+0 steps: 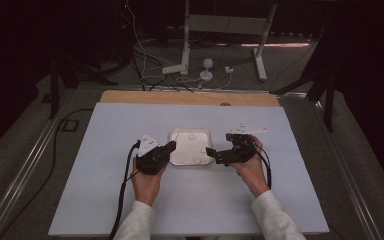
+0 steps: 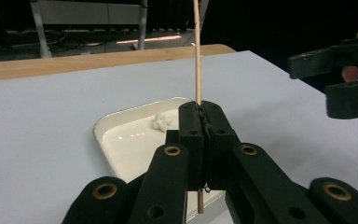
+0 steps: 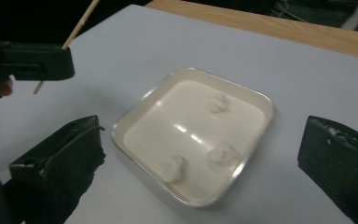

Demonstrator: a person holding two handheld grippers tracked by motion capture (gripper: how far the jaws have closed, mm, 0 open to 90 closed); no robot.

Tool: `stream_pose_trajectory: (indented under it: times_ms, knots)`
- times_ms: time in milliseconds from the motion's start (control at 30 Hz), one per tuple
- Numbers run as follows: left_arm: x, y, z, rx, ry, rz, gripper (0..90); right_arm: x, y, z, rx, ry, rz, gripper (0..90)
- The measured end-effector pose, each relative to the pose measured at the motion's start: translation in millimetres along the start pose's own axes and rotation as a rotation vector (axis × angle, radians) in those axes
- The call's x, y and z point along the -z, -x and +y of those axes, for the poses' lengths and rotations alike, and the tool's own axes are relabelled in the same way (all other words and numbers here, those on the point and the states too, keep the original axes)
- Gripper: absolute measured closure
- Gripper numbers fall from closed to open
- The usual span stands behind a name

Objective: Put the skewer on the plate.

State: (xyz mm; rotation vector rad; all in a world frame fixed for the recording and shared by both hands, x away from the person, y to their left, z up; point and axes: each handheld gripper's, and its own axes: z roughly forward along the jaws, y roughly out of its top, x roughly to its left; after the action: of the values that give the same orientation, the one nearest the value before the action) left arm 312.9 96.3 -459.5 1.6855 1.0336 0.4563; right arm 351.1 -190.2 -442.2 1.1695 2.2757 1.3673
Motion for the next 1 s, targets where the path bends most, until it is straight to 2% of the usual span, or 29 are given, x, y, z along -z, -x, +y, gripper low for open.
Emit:
stream_pose_trajectory:
  times_ms: [200, 300, 633, 800, 900, 1000]
  knots:
    - [-9.8, 3.4, 0.5, -0.001, -0.012, 0.005, 89.1, 12.7, 5.6, -8.2, -0.015, 0.032, -0.01, 0.0]
    - [-14.4, 4.9, 0.9, 0.004, -0.019, 0.011, 89.1, 18.7, 8.3, -10.9, -0.009, 0.036, -0.041, 0.0]
    - [-32.8, 11.1, -0.1, 0.019, -0.046, 0.022, 89.0, 37.9, 20.7, -24.7, -0.01, 0.055, -0.098, 0.0]
    - [-39.2, 13.8, -3.1, 0.022, -0.059, 0.038, 89.0, 51.9, 27.7, -34.9, -0.017, 0.089, -0.107, 0.0]
    - [-42.0, 15.0, -4.2, 0.024, -0.064, 0.044, 89.0, 61.2, 33.2, -41.4, -0.022, 0.118, -0.082, 0.0]
    - [-44.1, 15.5, -5.3, 0.026, -0.069, 0.046, 89.0, 68.7, 38.5, -48.8, -0.022, 0.134, -0.089, 0.0]
